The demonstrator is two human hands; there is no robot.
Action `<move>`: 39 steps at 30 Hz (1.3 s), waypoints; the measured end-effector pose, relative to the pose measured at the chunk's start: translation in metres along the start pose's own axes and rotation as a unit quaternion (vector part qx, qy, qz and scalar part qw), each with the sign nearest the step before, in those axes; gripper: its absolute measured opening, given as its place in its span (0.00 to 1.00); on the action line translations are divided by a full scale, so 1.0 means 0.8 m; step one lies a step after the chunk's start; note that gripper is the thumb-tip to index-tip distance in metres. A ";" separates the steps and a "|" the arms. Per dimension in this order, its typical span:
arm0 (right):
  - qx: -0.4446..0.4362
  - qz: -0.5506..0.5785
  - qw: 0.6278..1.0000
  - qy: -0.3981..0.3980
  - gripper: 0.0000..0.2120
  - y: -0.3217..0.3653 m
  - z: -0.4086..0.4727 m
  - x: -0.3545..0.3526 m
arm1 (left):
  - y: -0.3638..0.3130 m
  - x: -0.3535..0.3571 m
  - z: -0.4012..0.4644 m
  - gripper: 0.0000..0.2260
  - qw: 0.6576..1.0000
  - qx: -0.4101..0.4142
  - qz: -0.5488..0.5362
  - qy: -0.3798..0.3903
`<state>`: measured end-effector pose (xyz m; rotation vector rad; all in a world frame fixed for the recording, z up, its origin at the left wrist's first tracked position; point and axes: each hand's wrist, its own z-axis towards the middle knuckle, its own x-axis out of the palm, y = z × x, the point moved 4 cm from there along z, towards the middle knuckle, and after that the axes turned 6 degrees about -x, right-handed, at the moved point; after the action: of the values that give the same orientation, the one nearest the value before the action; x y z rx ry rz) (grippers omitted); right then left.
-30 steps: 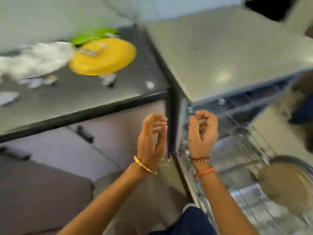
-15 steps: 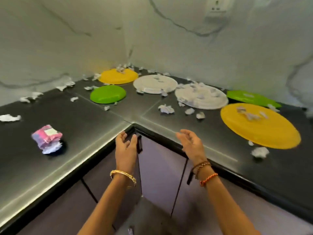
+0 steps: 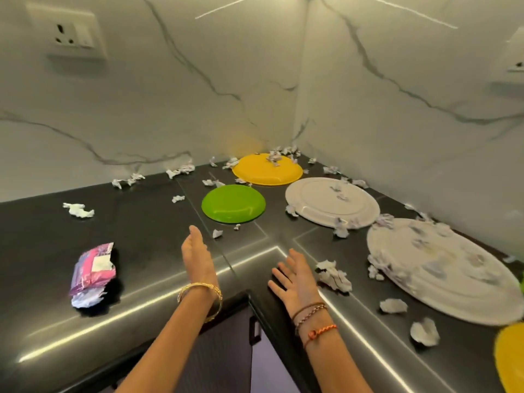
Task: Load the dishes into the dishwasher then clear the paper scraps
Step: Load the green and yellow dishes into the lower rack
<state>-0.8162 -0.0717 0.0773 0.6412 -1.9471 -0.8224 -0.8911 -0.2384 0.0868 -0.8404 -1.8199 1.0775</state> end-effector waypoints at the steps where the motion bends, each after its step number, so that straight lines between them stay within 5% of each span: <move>1: -0.002 0.004 1.000 0.002 0.25 0.001 0.009 0.008 | -0.001 0.002 0.011 0.26 1.000 -0.007 0.017 0.000; 7: -0.035 -0.066 0.997 0.007 0.24 0.007 0.129 0.062 | -0.018 0.034 0.117 0.31 0.994 0.004 0.096 -0.059; 12: -0.107 -0.168 0.980 -0.027 0.28 0.030 0.217 0.092 | -0.036 0.070 0.221 0.22 0.972 -0.022 0.231 -0.040; 16: -0.149 -0.268 0.952 -0.012 0.30 0.044 0.259 0.105 | -0.037 0.095 0.265 0.17 0.884 0.063 0.462 -0.012; 19: -0.219 -0.417 0.882 0.012 0.28 0.035 0.268 0.107 | -0.025 0.106 0.287 0.20 0.787 0.129 0.603 -0.014; 25: -0.292 -0.458 0.839 0.016 0.24 0.033 0.273 0.100 | -0.036 0.118 0.315 0.25 0.769 0.089 0.632 0.022; 29: -0.267 -0.407 0.873 0.030 0.25 0.035 0.274 0.099 | -0.055 0.123 0.301 0.26 0.825 -0.029 0.562 0.052; 31: -0.258 -0.395 0.881 0.025 0.24 0.035 0.278 0.096 | -0.055 0.128 0.291 0.24 0.911 -0.109 0.381 0.115; 33: -0.283 -0.411 0.867 -0.008 0.21 0.040 0.282 0.096 | -0.041 0.132 0.274 0.17 0.952 -0.204 0.148 0.175; 39: -0.335 -0.427 0.828 -0.141 0.12 0.057 0.284 0.091 | -0.007 0.153 0.240 0.11 0.984 -0.112 0.000 0.139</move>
<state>-1.0553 -0.0276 0.0660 0.9843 -1.3762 -2.1381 -1.1158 -0.2029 0.0779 -1.0675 -1.7204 0.7213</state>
